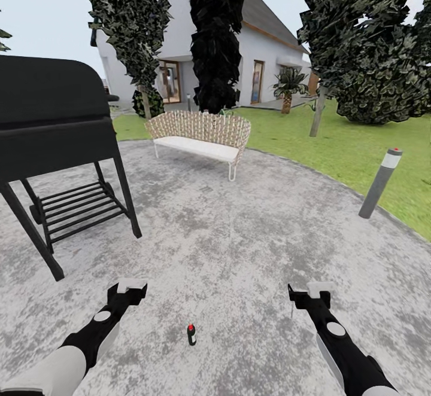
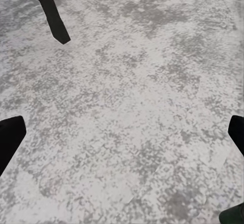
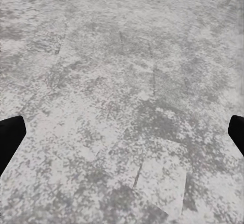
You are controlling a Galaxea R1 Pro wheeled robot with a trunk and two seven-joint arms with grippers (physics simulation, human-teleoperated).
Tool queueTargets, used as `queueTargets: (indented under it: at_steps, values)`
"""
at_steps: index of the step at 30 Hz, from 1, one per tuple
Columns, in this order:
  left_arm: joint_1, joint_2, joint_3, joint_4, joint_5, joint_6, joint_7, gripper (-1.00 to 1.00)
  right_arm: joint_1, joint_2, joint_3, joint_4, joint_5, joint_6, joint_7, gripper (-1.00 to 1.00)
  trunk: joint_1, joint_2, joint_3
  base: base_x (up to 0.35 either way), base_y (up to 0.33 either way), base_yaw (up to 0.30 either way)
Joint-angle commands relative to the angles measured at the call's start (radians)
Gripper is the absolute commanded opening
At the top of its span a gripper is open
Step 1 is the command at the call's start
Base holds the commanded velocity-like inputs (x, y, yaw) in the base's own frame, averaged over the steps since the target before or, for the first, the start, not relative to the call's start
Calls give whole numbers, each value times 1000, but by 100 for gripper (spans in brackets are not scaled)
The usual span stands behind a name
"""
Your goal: In the garden, pick up the pesticide atomizer on the floor and spray pesticide onto both trees until each tree trunk is fully covered.
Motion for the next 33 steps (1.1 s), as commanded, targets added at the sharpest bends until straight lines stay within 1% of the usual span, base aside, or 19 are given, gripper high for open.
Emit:
queueTargets:
  at_steps: [1,4,6,12,16,22,24,27,33]
  values:
    - [-1,1,-5,1,2,-3,0,100,-1,0,1,1,1,-3,-3,100,0,0,-1,5,2,-3]
    - [-1,2,-4,1,2,-2,-1,100,-1,1,1,2,1,-3,-4,100,0,0,-1,2,1,-18]
    - [-1,2,-4,1,3,-1,-1,100,-1,0,0,2,-1,-2,-3,100,0,0,-1,0,0,-216]
    - [-1,2,-5,7,3,-3,-2,100,-1,0,-1,2,-1,-2,-4,100,23,-42,-20,0,0,-297]
    - [-1,2,-4,11,4,-3,-2,100,-1,0,-1,1,-2,-2,-4,100,38,-70,-36,0,0,-126]
    - [-1,2,-6,19,1,-7,-6,100,-1,1,-1,0,-3,-2,-4,100,61,-112,-64,0,0,-9]
    - [-1,-3,-9,39,-5,-10,-9,100,-1,1,-1,0,-3,-2,-4,100,69,-126,-74,0,0,0]
    - [-1,-3,-10,44,-6,-20,-10,100,-1,1,-1,0,-3,-1,-4,100,80,-147,-88,0,0,-46]
    - [-1,-3,-10,45,-6,-23,-10,100,-1,0,-1,1,-3,-1,-4,100,103,-189,-114,0,0,-204]
